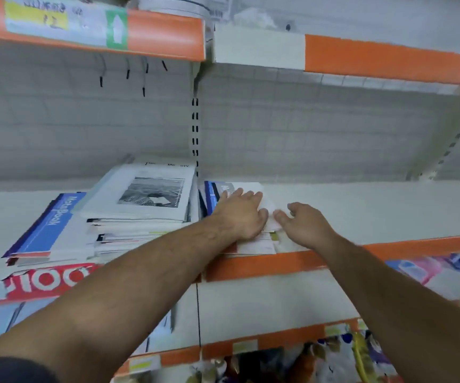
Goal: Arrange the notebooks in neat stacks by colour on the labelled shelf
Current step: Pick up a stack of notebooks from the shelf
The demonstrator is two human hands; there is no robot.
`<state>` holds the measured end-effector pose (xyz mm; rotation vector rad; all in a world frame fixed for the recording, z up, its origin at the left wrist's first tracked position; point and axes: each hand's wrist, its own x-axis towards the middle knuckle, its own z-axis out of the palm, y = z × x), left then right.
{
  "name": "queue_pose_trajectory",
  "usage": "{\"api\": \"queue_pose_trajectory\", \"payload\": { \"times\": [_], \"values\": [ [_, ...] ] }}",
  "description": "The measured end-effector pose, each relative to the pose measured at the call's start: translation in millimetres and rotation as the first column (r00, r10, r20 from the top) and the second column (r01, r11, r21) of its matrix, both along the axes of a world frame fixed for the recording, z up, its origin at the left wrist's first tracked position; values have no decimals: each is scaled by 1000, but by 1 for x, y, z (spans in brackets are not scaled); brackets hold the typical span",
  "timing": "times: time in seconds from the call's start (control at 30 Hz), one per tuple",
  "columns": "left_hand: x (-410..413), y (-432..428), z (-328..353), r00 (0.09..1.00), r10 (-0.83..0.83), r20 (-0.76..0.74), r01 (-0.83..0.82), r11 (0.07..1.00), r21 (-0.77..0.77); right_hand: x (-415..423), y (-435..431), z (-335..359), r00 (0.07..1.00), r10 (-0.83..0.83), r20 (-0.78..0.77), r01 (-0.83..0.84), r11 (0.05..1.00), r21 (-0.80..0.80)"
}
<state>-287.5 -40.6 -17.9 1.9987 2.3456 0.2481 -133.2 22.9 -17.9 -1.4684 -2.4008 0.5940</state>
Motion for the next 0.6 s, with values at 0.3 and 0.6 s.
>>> {"api": "queue_pose_trajectory", "payload": {
  "times": [0.3,0.6],
  "values": [
    [21,-10,-14,910,397,120,-405,913,45,-4,47,-19,917,-8,-400,-194,866,-461],
    [29,-18,-3,789,542,289,-577,815,46,7,85,-22,702,-420,-575,-139,711,-689]
  ]
}}
